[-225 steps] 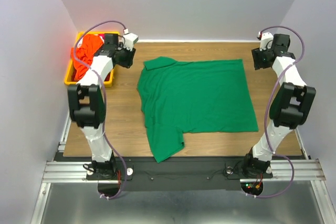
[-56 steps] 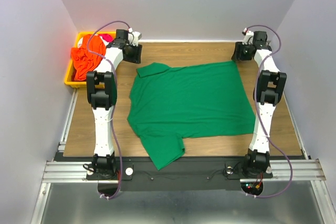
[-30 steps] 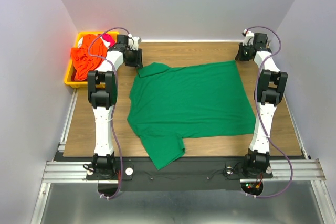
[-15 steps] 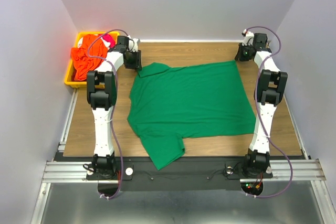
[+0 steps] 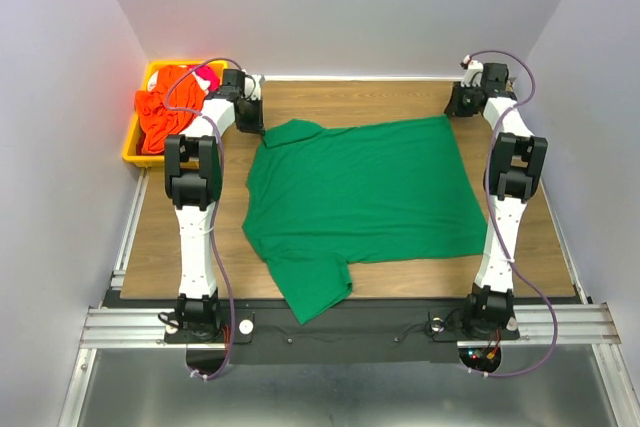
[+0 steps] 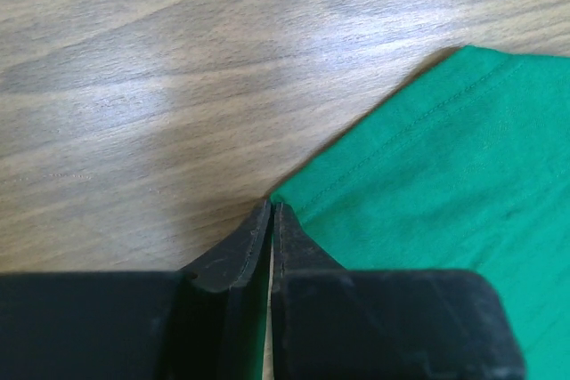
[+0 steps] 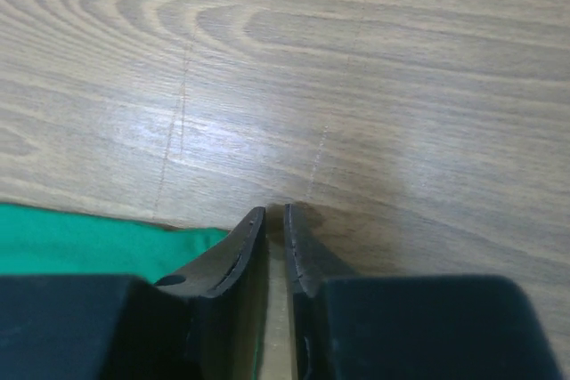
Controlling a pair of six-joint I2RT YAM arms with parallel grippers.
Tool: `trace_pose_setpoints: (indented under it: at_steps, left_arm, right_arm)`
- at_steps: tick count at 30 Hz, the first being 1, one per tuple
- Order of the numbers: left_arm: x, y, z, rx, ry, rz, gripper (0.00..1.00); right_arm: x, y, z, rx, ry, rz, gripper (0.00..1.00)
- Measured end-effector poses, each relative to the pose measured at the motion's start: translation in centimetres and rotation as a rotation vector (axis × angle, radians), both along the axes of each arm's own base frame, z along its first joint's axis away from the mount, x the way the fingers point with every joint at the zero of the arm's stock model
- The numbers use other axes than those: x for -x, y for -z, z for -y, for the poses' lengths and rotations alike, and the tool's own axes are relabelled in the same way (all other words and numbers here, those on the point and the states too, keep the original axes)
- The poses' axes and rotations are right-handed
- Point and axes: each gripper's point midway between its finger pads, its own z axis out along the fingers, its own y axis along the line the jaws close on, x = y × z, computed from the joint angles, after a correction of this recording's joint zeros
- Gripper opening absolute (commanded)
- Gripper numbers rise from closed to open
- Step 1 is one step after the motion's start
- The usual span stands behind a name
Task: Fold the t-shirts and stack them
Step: Flatten the tshirt out
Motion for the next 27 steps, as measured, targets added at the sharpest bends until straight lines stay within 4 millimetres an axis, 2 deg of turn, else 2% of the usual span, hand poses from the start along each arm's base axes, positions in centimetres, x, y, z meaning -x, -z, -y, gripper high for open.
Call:
trace_pose_setpoints:
  at_steps: [2, 3, 9, 16, 19, 24, 26, 27]
  left_arm:
    - [0.0, 0.0, 0.0, 0.0, 0.0, 0.0, 0.12]
    - [0.0, 0.0, 0.0, 0.0, 0.0, 0.0, 0.12]
    - [0.0, 0.0, 0.0, 0.0, 0.0, 0.0, 0.12]
    - [0.0, 0.0, 0.0, 0.0, 0.0, -0.001, 0.13]
    - [0.0, 0.0, 0.0, 0.0, 0.0, -0.002, 0.15]
    - [0.1, 0.0, 0.1, 0.003, 0.003, -0.005, 0.26]
    - [0.2, 0.0, 0.1, 0.006, 0.006, -0.006, 0.27]
    - [0.2, 0.0, 0.2, 0.008, 0.007, -0.007, 0.28]
  right_arm:
    - [0.1, -0.1, -0.4, -0.017, 0.004, -0.006, 0.52]
    - [0.1, -0.2, -0.6, -0.026, 0.004, -0.009, 0.54]
    - [0.5, -0.6, -2.1, -0.067, 0.007, -0.034, 0.54]
    - [0.7, -0.6, -2.3, -0.107, 0.024, -0.05, 0.54]
    - [1.2, -0.4, -2.2, -0.094, 0.032, -0.059, 0.52]
    - [2.1, -0.2, -1.6, -0.048, 0.037, -0.072, 0.43]
    - [2.4, -0.1, -1.4, -0.032, 0.036, -0.073, 0.37]
    - [2.5, -0.1, -1.3, -0.024, 0.035, -0.071, 0.29]
